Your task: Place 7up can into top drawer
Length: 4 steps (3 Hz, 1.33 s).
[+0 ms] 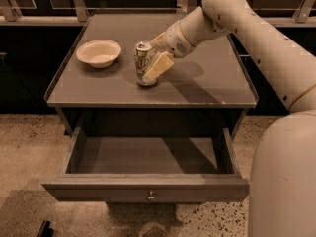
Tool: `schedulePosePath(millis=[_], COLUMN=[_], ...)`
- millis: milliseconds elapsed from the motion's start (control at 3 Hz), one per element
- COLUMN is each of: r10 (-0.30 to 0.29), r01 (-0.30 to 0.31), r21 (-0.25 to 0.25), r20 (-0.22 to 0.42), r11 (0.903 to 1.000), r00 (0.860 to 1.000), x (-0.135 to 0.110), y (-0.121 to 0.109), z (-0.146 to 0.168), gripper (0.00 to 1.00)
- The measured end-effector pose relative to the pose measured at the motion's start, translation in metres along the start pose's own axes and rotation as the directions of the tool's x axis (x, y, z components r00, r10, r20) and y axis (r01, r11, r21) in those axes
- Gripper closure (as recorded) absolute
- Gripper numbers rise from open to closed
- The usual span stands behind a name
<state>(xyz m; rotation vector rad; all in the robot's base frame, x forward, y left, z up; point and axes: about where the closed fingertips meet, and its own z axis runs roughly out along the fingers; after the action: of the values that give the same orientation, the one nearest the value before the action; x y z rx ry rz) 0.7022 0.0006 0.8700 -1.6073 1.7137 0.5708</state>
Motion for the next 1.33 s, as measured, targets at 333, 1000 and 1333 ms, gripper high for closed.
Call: schedulePosePath(millis=[333, 1000, 1333], r10=[0.0, 0.0, -0.002], r01=[0.0, 0.0, 0.002], r21=[0.0, 0.0, -0.002], r20=[0.0, 0.0, 0.001], r11=[1.0, 1.0, 1.0], r00=[1.0, 1.0, 1.0], x=[0.0, 0.0, -0.0003], y=[0.0, 0.0001, 0.0008], z=[0.0, 0.0002, 0.001], gripper=[0.43, 0.89, 1.0])
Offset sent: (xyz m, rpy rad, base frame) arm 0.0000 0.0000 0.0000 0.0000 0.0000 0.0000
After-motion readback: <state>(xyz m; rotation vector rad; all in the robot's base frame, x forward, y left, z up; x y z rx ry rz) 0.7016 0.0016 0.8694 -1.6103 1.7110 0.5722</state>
